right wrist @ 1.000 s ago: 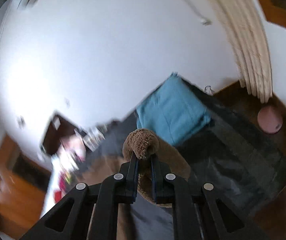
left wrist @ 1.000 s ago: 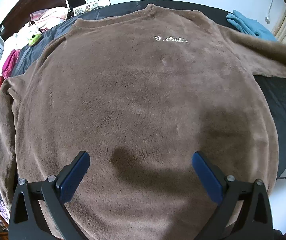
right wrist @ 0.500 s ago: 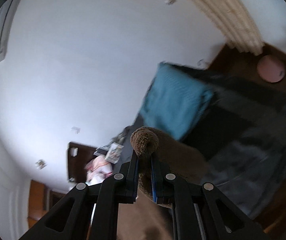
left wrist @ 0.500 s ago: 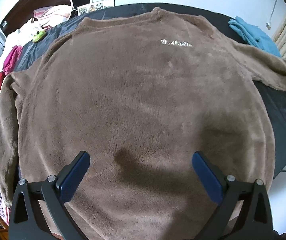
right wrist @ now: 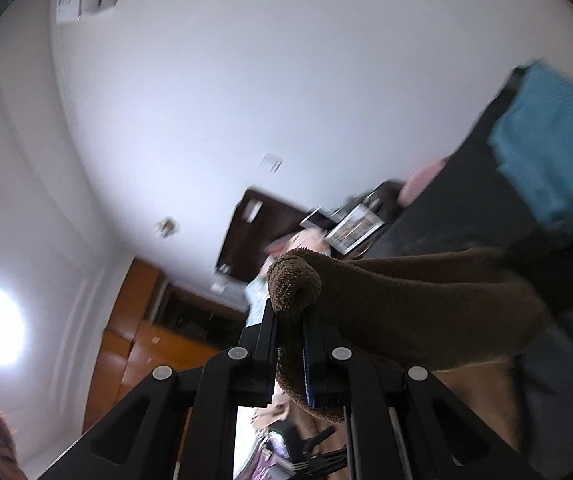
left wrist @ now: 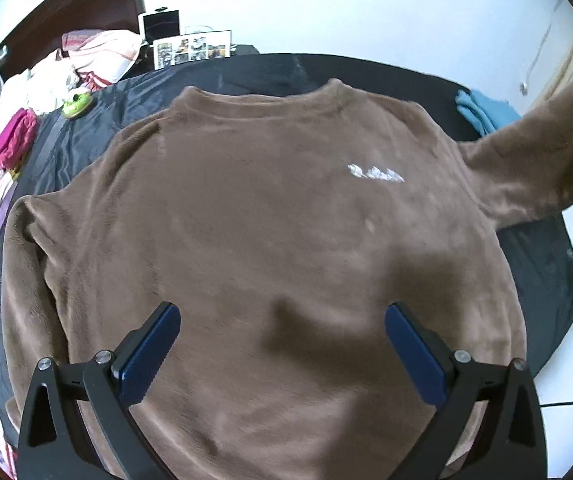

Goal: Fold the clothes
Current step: 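Lift the cuff with the right gripper and fold the sleeve across the body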

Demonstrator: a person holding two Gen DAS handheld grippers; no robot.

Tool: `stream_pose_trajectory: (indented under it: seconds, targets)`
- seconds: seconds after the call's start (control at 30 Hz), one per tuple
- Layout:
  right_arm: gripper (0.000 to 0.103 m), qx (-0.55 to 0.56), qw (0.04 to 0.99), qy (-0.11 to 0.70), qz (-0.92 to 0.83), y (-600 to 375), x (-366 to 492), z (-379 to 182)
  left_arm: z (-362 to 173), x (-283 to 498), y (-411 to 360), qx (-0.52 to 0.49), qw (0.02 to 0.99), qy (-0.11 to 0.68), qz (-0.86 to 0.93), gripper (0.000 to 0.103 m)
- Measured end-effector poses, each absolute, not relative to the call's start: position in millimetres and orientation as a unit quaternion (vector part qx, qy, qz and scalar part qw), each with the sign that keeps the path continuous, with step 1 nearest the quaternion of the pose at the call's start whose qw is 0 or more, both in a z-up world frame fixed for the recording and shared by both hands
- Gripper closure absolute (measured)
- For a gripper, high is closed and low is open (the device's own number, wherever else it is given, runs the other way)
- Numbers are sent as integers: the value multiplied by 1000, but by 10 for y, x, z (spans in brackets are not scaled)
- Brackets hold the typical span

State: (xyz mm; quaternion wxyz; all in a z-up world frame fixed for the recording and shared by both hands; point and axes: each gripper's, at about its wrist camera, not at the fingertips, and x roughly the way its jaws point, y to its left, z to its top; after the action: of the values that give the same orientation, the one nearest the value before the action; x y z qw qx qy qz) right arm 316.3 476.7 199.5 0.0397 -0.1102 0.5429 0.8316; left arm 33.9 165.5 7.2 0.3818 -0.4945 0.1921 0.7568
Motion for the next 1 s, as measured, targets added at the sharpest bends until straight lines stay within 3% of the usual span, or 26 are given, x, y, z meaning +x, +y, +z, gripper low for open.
stream_pose_trajectory:
  seconds: [0.27,0.77,0.8,0.87,0.9,0.93,1.0]
  targets:
    - [92,-204,-8,525,826,4269,1753,1717,-60,-351,1316,-514,357,156,764,0]
    - [89,-400,-2,461,792,3860,302,152,-353,-969,1209,-546,350,129,750,0]
    - [85,-401,-6,462,791,3862,294,120,-372,-978,1216,-549,351,129,748,0]
    - [60,-402,-14,463,790,3865,280,55,-400,-993,1231,-553,354,127,743,0]
    - [26,-402,-18,464,789,3867,273,22,-415,-999,1241,-555,356,127,741,0]
    - [14,-394,-25,468,791,3870,305,28,-425,-1002,1247,-557,357,126,739,0]
    - [14,-373,-42,478,794,3900,388,71,-443,-1007,1271,-561,361,121,735,0]
